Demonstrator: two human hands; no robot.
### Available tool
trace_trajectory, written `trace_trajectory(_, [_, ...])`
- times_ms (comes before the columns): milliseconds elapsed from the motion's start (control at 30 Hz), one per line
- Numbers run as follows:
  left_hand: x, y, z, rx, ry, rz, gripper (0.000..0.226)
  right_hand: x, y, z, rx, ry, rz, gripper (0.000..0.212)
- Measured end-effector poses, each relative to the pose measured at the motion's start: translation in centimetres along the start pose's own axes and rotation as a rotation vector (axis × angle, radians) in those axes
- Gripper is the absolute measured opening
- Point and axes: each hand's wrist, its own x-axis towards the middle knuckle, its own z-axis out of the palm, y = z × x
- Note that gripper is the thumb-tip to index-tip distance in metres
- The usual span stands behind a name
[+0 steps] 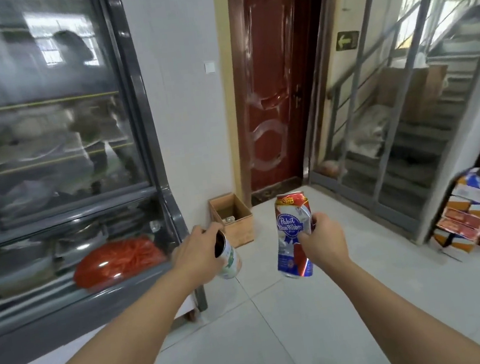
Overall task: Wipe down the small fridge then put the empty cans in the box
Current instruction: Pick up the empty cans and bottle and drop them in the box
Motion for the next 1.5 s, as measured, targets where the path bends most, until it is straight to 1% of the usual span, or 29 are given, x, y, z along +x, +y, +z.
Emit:
trace_trajectory(167, [9.4, 2.2, 1.4, 0.011, 0.008, -0.094, 0.059, 12.5, -0.3, 0.9, -0.028, -0.054, -0.03, 0.032])
trace_trajectory(367, [20.0, 2.6, 2.6, 0.031, 0.016, -0.149, 0.057, 24.2, -1.2, 4.0, -0.046, -0.11, -0.07, 0.027])
trace_trajectory(467, [26.3, 2.4, 3.9, 0.045, 0.023, -0.157, 0.059, 30.1, -1.8, 6.0, -0.06, -0.131, -0.076, 0.029])
trace_trajectory(600, [35.8, 1.5, 5.8, -0.006, 0.019, -0.164, 0.064, 38.0, -3.1, 8.8, -0.086, -0.125, -0.064, 0.033])
trace_trajectory(700, [42.8, 1.0, 6.5, -0.03, -0.018, -0.174, 0.062, 43.8, -4.3, 10.3, -0.121, -0.123, -0.058, 0.036])
trace_trajectory(933, [56.1, 0.7, 7.3, -0.018, -0.035, -0.175, 0.057, 56.5, -6.6, 14.2, -0.126, -0.154, -0.031, 0.042])
trace_trajectory(1033, [61.6, 0.1, 8.2, -0.002, -0.035, -0.188, 0.057, 62.4, -7.4, 16.8, -0.139, -0.179, -0.055, 0.041])
trace_trajectory(1133, [67.2, -0.7, 9.5, 0.004, -0.041, -0.235, 0.059, 68.6, -8.2, 19.8, -0.122, -0.221, -0.089, 0.035])
trace_trajectory(1300, [76.2, -2.1, 11.4, -0.029, -0.045, -0.362, 0.058, 78.8, -9.6, 24.9, -0.149, -0.328, -0.126, 0.035])
trace_trajectory(1500, [83.6, -4.2, 14.2, -0.038, -0.083, -0.466, 0.062, 87.7, -11.2, 29.8, -0.181, -0.431, -0.137, 0.034])
